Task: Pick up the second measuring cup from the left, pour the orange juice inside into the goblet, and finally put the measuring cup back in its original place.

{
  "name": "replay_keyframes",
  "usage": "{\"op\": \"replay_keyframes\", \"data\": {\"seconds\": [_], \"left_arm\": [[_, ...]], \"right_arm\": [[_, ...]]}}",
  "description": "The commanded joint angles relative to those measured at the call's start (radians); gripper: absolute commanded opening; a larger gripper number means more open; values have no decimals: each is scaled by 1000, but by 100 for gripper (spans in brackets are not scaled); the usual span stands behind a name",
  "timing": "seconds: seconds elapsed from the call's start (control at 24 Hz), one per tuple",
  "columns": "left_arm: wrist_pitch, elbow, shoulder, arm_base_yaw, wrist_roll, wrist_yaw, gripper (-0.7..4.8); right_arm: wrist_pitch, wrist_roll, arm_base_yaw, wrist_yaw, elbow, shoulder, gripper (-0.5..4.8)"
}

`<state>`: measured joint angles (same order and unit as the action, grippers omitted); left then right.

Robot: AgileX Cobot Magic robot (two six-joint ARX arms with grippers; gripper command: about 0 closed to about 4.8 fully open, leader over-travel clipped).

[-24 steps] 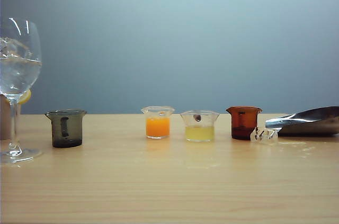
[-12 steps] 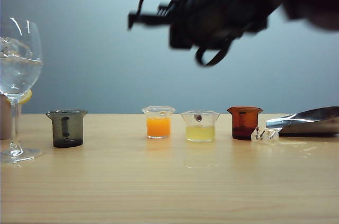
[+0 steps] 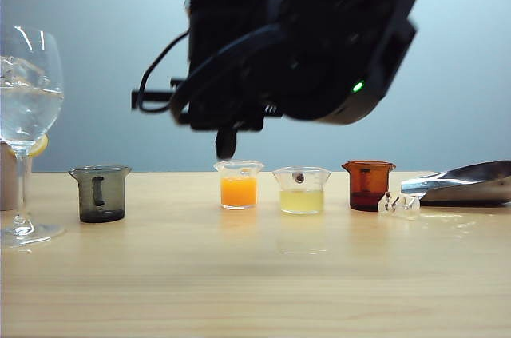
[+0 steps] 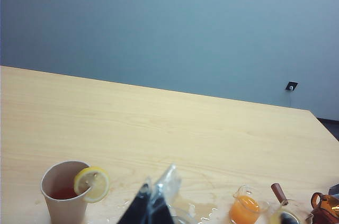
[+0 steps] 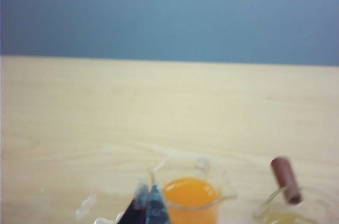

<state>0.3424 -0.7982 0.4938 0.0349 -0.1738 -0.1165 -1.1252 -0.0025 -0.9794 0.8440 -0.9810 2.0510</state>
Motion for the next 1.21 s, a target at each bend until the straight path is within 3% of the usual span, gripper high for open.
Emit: {"op": "replay_keyframes", "data": {"seconds": [0.04, 0.08, 0.33, 1.21], "left_arm": [[-7, -6, 0, 0, 1, -4, -6], [-8, -6, 0, 0, 1, -4, -6], [-7, -6, 0, 0, 1, -4, -6], [-27, -7, 1, 0, 1, -3, -6]], "right_arm": [[77, 152, 5, 4, -42, 24, 166], [129, 224, 9, 8, -53, 32, 278], [292, 363, 34, 14, -72, 35, 479], [520, 418, 63, 52, -329, 190, 479]]}}
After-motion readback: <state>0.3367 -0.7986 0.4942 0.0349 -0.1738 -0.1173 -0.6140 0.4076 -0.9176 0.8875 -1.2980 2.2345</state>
